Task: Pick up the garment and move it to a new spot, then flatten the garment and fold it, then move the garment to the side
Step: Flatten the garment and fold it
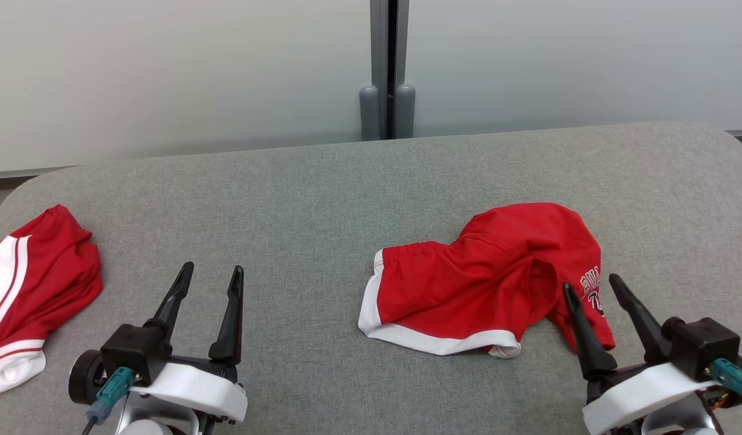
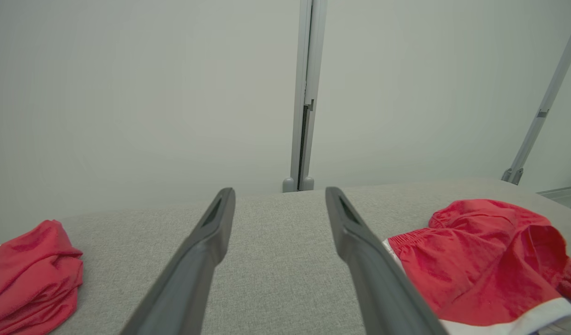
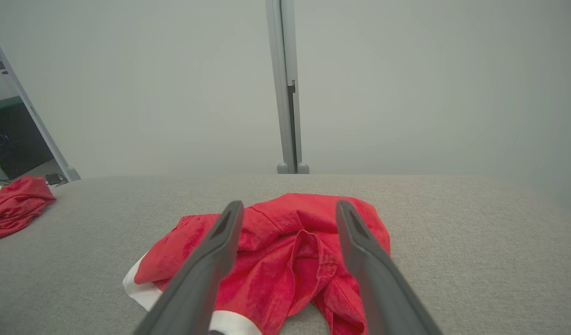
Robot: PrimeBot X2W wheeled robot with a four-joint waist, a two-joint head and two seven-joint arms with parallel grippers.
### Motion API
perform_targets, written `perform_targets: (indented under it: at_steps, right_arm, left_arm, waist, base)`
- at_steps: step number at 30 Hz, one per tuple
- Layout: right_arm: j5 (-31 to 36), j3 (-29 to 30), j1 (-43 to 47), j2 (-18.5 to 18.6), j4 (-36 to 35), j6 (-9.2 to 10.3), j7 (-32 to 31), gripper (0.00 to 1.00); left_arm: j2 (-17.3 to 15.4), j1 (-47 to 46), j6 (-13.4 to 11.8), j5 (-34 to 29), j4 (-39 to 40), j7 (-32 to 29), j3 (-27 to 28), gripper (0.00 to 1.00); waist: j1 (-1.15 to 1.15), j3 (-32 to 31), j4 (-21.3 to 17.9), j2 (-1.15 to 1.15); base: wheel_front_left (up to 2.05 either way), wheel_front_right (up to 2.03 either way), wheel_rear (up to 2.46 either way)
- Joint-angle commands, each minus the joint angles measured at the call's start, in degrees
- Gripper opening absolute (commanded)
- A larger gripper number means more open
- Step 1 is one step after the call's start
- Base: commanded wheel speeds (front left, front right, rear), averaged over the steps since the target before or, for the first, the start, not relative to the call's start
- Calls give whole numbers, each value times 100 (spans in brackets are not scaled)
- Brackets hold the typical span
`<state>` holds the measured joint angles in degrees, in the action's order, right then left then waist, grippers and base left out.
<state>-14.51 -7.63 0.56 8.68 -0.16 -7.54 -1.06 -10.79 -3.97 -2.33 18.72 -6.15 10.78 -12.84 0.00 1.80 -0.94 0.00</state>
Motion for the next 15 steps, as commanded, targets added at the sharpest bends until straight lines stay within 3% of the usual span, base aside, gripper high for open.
perform_targets:
  at_steps: [1, 9, 15]
  right_arm:
    - [5, -43, -9, 32, 72, 10, -49, 100]
    - [-98, -518, 125, 23, 787, 10, -463, 100]
    - [30, -652, -216, -46, 1591, 10, -225, 100]
  left_arm:
    - [-39, -52, -23, 10, 24, -3, -6, 100]
    - [-7, -245, -17, -11, 45, 39, -68, 100]
    - [42, -447, 24, 6, -50, 120, -112, 100]
  waist:
    - [0, 23, 20, 0]
    - [0, 305, 144, 0]
    - [0, 535, 217, 0]
  base:
    - [0, 0, 0]
    - [0, 0, 0]
    - [0, 0, 0]
